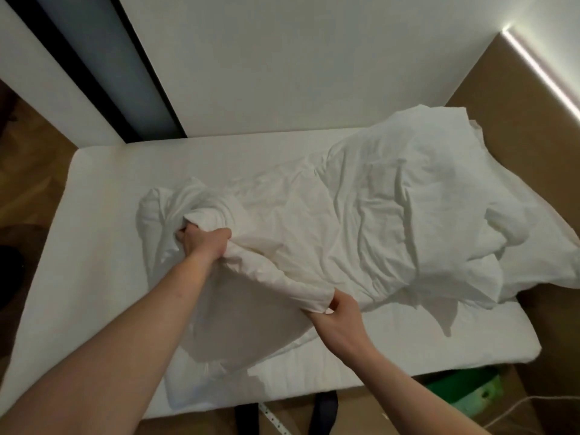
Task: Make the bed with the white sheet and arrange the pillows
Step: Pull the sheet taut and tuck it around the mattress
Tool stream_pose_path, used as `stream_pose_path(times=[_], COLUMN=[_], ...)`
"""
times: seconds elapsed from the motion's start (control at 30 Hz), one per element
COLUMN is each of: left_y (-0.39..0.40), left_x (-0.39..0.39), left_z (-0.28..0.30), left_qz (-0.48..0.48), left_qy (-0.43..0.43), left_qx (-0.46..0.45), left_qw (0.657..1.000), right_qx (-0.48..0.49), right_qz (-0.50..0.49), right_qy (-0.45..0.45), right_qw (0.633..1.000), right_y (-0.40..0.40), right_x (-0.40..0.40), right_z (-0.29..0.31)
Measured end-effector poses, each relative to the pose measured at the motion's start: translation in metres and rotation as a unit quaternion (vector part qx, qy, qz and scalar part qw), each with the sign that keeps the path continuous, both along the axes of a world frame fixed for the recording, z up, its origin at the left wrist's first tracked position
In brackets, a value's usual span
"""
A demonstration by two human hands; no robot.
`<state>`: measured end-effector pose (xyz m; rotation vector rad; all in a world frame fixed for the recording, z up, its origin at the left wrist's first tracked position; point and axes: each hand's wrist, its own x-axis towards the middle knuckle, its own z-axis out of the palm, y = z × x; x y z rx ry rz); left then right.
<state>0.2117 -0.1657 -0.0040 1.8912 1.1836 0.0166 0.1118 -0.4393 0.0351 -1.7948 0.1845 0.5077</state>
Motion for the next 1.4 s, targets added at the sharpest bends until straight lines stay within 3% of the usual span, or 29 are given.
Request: stream_pose_path(times=[0.23,0.37,0.43,0.53,0.7,0.77,0.87,1.0,1.13,1.2,1.4], left_y=[0.056,0.097,0.122,0.153,0.159,0.136,0.077,0.007,-0.014,-0.003,0.083], left_x=[-0.039,-0.052,-0.062,-0.076,-0.036,0.001,0.047,0.063,-0.006,-0.063,-0.220], left_z=[-0.005,0.014,0.029,0.066,0.112,0.111,0.073,-0.033,-0.134,-0.172,-0.252], left_qz=[0.066,0.116,0.149,0.165,0.064,-0.032,-0.215,-0.362,-0.379,-0.384,-0.253], left_qy=[-0.022,-0.143,-0.204,-0.225,-0.251,-0.225,-0.109,0.115,0.204,0.250,0.361], left_qx=[-0.053,-0.059,-0.037,0.030,0.146,0.193,0.221,0.115,0.046,0.040,0.044], left_qw=[0.996,0.981,0.967,0.960,0.955,0.955,0.945,0.918,0.901,0.888,0.897], right_qx=[0.002,0.027,0.048,0.090,0.203,0.198,0.171,0.096,-0.040,-0.144,-0.242], right_qz=[0.059,0.095,0.107,0.123,0.086,0.042,-0.044,-0.090,-0.027,0.029,0.078], right_qy=[-0.053,-0.055,-0.051,-0.053,0.003,0.018,0.054,0.168,0.302,0.316,0.175], right_qw=[0.997,0.994,0.992,0.987,0.975,0.979,0.983,0.977,0.952,0.937,0.951], right_y=[0.055,0.092,0.115,0.157,0.188,0.172,0.132,0.089,0.043,0.018,0.014], right_x=[-0.015,-0.016,-0.014,-0.010,-0.007,-0.007,-0.009,-0.013,-0.014,-0.014,0.019], right_z=[0.009,0.015,0.017,0.022,0.030,0.021,-0.016,-0.100,-0.207,-0.250,-0.307])
